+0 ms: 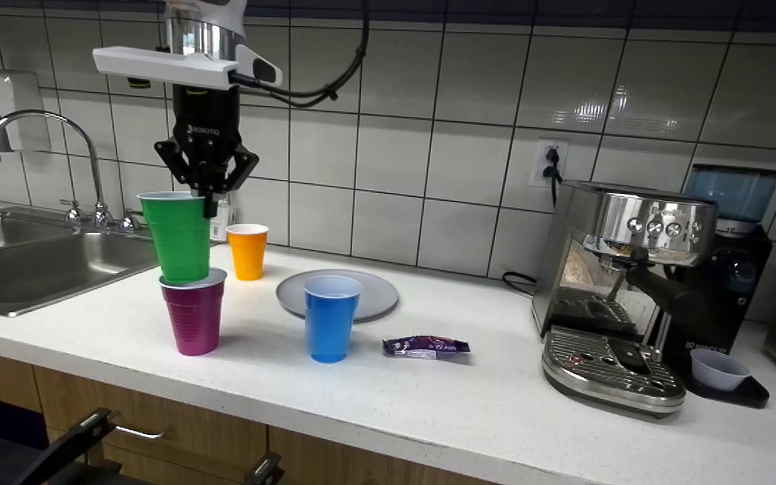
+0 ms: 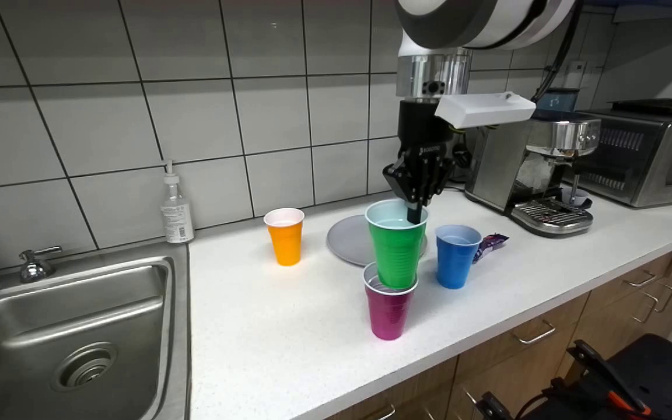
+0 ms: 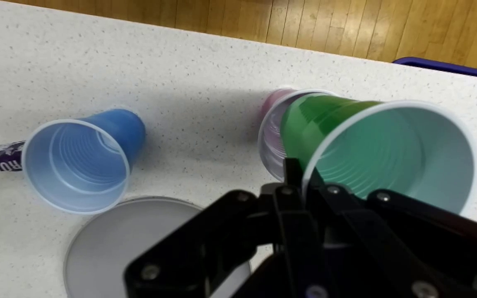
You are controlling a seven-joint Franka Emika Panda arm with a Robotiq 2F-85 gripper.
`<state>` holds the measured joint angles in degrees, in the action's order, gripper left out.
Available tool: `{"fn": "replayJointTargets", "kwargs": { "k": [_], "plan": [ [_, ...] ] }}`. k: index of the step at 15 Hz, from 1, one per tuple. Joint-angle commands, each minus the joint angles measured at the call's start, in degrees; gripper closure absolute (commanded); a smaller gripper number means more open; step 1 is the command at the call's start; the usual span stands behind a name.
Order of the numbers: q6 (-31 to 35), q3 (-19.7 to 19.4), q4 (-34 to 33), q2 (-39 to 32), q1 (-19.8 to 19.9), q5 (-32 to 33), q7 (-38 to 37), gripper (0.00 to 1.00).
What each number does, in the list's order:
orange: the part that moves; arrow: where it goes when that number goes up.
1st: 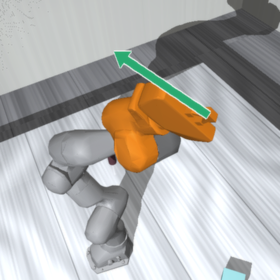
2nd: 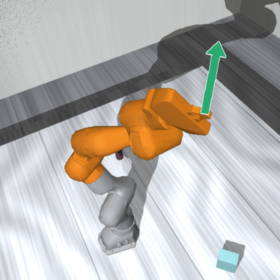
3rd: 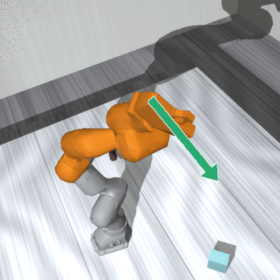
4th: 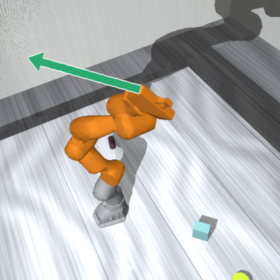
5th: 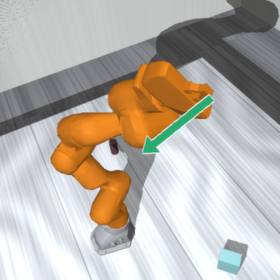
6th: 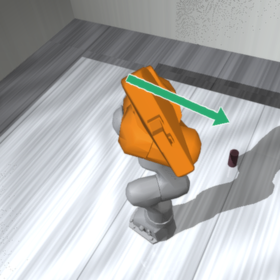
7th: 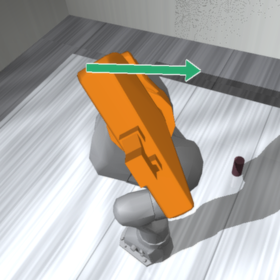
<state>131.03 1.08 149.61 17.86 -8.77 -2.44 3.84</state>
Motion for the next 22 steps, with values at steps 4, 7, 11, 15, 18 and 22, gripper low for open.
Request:
{"fn": "replayJointTargets", "kwargs": {
  "k": [4,7,11,15,18,22],
  "plan": [
    [1.2,0.9,-1.4,-1.6,1.1,-0.2,0.2,0.99],
    [1.9,1.0,-1.5,-2.4,1.1,-0.2,0.1,0.99],
    [2.8,1.1,-1.7,-3.4,1.0,-0.5,-0.1,0.99],
    [4.9,1.2,-1.1,-4.2,0.8,-0.9,0.1,0.99],
    [6.1,1.2,-1.0,-5.0,0.7,-1.3,0.3,0.99],
    [7.1,1.4,-0.8,-5.9,0.7,-1.2,0.1,0.99]
  ]
}}
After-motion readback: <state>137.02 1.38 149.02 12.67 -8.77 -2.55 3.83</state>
